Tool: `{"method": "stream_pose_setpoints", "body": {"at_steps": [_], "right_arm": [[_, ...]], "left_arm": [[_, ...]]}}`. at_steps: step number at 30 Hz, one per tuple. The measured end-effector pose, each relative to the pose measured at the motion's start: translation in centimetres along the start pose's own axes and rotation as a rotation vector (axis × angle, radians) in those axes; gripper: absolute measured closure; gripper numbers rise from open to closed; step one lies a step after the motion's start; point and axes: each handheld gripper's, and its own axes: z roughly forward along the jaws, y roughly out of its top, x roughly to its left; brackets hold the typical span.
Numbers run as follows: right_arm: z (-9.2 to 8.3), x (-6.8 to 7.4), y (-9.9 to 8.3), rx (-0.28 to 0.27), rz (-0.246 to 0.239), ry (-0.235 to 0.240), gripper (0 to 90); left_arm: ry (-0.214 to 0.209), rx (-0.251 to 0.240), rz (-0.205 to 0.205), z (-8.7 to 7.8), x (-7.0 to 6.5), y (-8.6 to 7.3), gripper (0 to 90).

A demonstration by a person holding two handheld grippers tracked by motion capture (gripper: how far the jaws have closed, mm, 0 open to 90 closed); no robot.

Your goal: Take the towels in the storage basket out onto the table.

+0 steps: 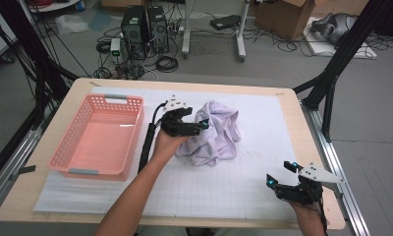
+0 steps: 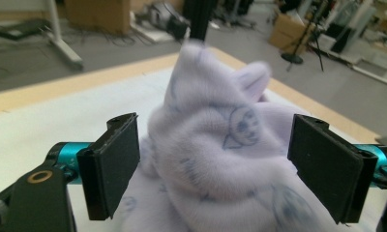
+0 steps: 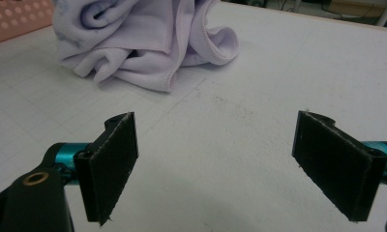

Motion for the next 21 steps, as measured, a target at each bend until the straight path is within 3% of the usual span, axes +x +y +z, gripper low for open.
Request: {"method": "stream_pose_setpoints", "body": {"at_steps": [4,12,21], "right_arm": [[0.0,0.1,0.0,0.001,0.003,0.0,15.1],[0.1,0.2,0.0,0.007,0.007,-0.003,15.1],[0.4,0.3,0.0,0.008,0.005,-0.007,15.1]], "left_arm": [[-0.028,-0.038,-0.005,-2.6,0.2,-0.5,19.3],[-0.062,-0.072,-0.003,-6.8,-0.1,-3.6,19.3],[-0.08,-0.069,0.008,-9.1,-0.6,-7.0,20.7]]}}
